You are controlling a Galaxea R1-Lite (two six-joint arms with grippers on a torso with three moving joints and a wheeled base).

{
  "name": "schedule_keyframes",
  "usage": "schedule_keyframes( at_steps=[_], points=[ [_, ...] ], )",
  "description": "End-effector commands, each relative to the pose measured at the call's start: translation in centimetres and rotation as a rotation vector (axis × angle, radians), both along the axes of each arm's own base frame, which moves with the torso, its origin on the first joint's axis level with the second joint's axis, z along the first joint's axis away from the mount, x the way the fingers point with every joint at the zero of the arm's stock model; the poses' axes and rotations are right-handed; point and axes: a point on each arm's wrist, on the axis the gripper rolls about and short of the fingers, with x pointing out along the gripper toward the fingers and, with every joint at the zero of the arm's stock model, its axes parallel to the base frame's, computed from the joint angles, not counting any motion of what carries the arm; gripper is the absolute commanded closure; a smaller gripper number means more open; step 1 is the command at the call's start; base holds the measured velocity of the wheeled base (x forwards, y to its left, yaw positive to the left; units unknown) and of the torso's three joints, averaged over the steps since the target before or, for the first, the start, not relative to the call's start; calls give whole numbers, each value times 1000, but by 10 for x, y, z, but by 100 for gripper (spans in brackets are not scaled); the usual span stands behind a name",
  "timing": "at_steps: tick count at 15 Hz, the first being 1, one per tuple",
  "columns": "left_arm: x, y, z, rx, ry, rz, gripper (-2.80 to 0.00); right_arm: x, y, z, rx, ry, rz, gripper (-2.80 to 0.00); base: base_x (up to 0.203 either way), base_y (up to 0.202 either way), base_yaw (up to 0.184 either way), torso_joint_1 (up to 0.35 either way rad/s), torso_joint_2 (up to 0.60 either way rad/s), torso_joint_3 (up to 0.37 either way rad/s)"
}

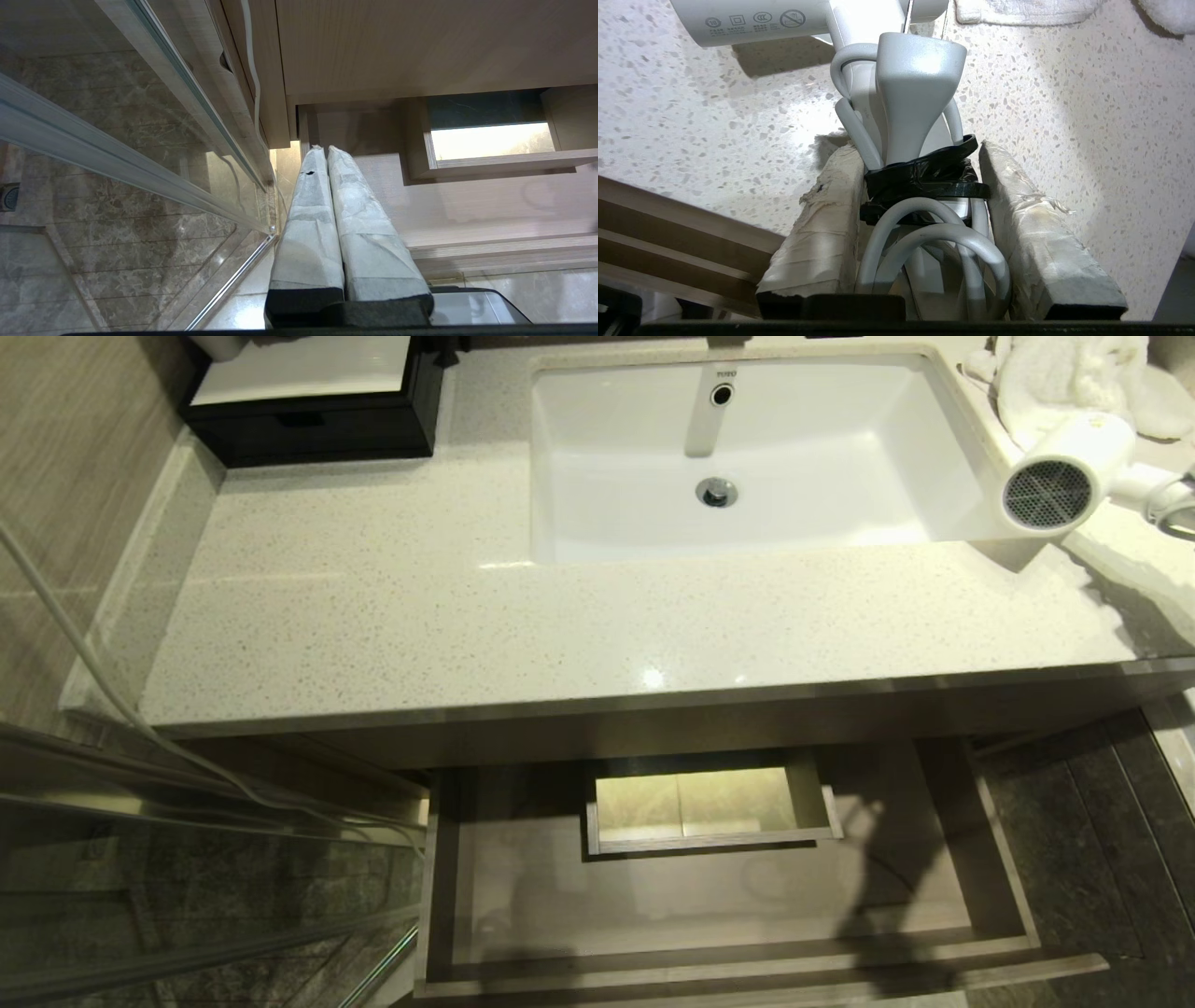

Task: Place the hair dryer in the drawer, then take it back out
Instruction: Place it on the countertop

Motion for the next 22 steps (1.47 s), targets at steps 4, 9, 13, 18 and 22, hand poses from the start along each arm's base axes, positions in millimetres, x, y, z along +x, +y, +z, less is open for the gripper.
schedule_keyframes(
  at_steps=[4,9,13,18,22],
  points=[
    [0,0,0,0,0,1,0,55,-42,-9,-58,0,22,0,0,0,0,0,0,0],
    [0,0,0,0,0,1,0,68,-63,-21,-88,24,3,-280,0,0,0,0,0,0],
    [0,0,0,0,0,1,0,63,-60,-16,-98,15,2,-280,0,0,0,0,0,0],
    [0,0,0,0,0,1,0,-1,-28,19,-118,-17,-33,-280,0,0,0,0,0,0],
    [0,0,0,0,1,1,0,-65,11,16,-92,31,-84,0,0,0,0,0,0,0]
  ],
)
